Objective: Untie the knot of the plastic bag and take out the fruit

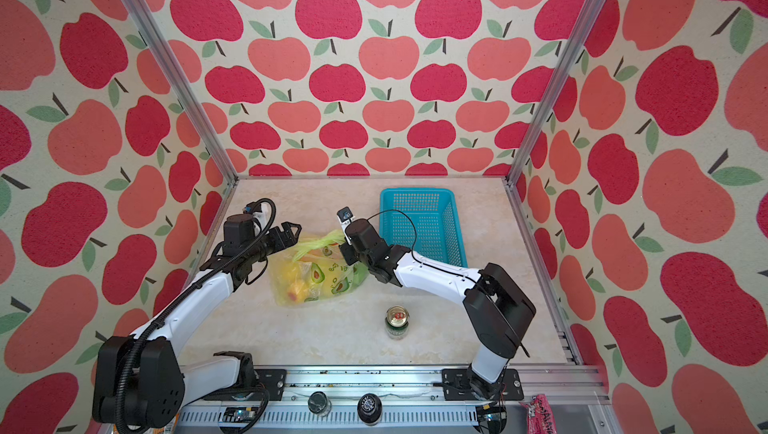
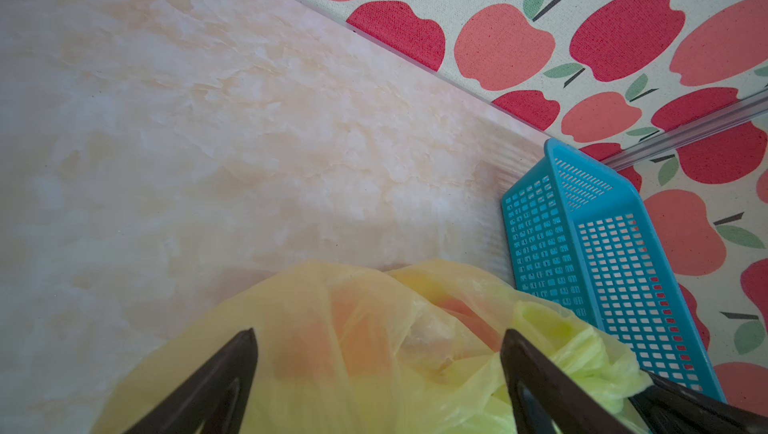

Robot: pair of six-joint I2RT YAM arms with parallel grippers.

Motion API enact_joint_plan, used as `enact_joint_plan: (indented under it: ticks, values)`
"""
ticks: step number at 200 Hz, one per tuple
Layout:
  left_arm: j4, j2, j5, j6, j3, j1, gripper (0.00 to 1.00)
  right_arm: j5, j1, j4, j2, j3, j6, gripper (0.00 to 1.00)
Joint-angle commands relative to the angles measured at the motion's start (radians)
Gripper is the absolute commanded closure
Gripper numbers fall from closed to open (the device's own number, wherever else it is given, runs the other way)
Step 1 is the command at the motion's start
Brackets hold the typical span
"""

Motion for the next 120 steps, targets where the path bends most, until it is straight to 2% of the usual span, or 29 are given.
enact_joint_plan:
  ticks: [1,20,35,52,71,96,120]
  values:
    - [0.014,0.009,0.022,0.017,0.033,-0.006,0.12,-0.004,-0.029,0.062,-0.059,-0.044,0.062,0.95]
    - [0.010,0.009,0.025,0.017,0.035,-0.006,0.13,0.011,-0.037,0.059,-0.066,-0.051,0.073,0.96]
    - [0.014,-0.024,0.015,0.025,0.026,-0.019,0.07,0.007,-0.041,0.059,-0.066,-0.054,0.079,0.97]
    - [-0.019,-0.085,-0.053,0.051,0.025,-0.058,0.02,0.007,-0.045,0.061,-0.063,-0.053,0.082,0.97]
    - [-0.096,-0.132,-0.113,0.062,0.056,-0.096,0.02,0.013,-0.049,0.062,-0.064,-0.055,0.090,0.98]
    - [-0.225,-0.170,-0.076,0.014,0.132,-0.116,0.04,0.008,-0.054,0.065,-0.065,-0.061,0.099,0.98]
    - [-0.304,-0.142,-0.061,-0.005,0.191,-0.147,0.05,0.011,-0.054,0.073,-0.069,-0.066,0.100,0.98]
